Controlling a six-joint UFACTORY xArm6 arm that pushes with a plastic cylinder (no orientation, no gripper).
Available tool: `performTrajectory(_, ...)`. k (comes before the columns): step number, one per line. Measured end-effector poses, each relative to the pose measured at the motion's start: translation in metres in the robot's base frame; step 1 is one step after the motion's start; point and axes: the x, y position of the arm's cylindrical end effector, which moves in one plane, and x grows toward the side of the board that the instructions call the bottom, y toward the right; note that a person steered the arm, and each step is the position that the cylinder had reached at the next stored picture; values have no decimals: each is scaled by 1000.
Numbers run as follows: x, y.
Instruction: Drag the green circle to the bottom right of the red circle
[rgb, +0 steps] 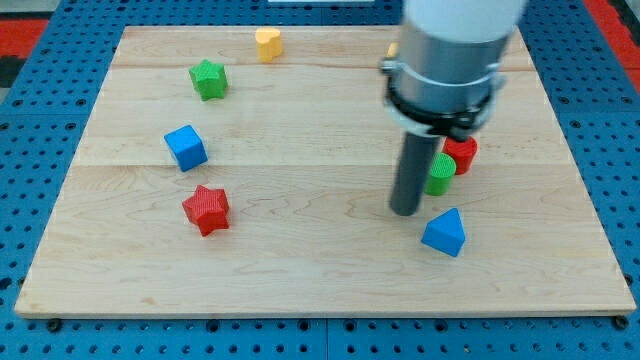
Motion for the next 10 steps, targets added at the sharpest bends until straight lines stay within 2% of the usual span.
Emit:
performTrajectory(1, -3, -23)
performTrajectory(3, -53, -3)
performTrajectory(4, -56, 1)
performTrajectory(5, -37, 2)
performTrajectory(7, -39, 72)
performTrajectory(8, -31, 72)
performTrajectory(10, -59, 85)
